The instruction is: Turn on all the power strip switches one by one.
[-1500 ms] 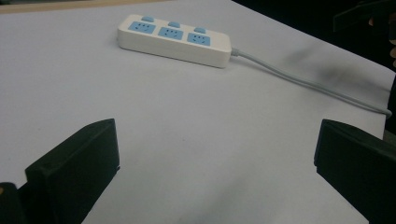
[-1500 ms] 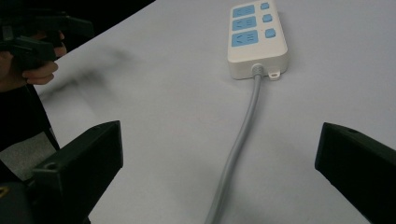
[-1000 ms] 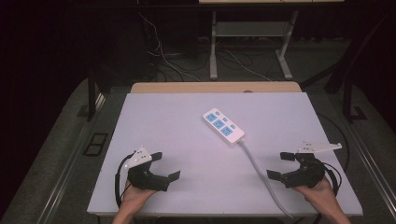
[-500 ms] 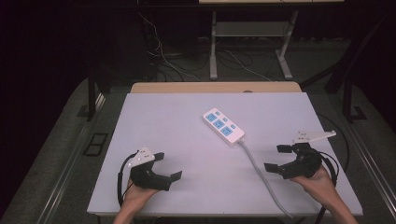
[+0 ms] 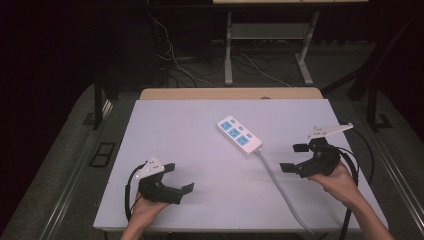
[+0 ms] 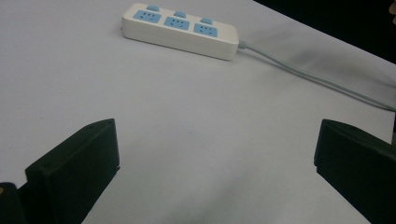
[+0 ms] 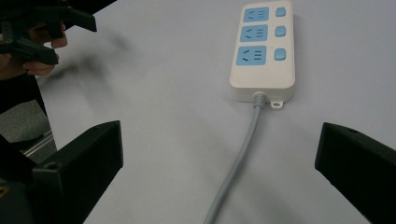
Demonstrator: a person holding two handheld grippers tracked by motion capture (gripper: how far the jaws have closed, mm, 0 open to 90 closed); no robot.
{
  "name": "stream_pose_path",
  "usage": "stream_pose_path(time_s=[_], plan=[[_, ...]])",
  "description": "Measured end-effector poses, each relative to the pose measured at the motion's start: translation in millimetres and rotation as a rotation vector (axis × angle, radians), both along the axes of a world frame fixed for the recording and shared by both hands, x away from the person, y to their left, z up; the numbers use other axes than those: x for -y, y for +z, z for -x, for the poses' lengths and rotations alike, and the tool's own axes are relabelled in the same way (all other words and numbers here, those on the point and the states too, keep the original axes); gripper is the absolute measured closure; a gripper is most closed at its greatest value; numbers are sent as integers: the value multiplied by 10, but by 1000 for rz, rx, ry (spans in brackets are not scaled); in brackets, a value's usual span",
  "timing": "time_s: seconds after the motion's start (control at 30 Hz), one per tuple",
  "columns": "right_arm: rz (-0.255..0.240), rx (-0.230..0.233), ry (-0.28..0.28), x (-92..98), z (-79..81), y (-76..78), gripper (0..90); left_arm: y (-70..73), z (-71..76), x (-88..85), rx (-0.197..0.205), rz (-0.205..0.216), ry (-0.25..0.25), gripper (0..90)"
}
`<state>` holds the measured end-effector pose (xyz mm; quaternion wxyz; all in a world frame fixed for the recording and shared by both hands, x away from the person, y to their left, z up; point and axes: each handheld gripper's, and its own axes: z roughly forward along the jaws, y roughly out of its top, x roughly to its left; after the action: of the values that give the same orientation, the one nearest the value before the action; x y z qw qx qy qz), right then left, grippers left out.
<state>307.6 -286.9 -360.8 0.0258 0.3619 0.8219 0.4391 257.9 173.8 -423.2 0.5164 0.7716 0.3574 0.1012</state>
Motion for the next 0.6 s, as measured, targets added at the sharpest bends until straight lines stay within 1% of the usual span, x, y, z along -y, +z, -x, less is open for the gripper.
stream_pose_path(time_s=[0.03, 0.07, 0.13, 0.27, 0.37, 0.6], plan=[[4, -3, 4, -10, -43, 19, 8, 1, 0, -2, 1, 0, 0, 0], [4, -3, 4, -10, -43, 19, 8, 1, -1, -3, 2, 0, 2, 0], [8, -7, 17, -26, -106, 37, 8, 1, -1, -6, 6, -3, 9, 0], [14, -11, 21, -46, -166, 56, 8, 0, 0, -11, 7, -5, 7, 0], [29, -12, 29, -79, -251, 85, 8, 0, -1, -11, 7, -5, 6, 0], [41, -11, 39, -139, -360, 128, 8, -4, -7, -13, 5, -5, 6, 0]])
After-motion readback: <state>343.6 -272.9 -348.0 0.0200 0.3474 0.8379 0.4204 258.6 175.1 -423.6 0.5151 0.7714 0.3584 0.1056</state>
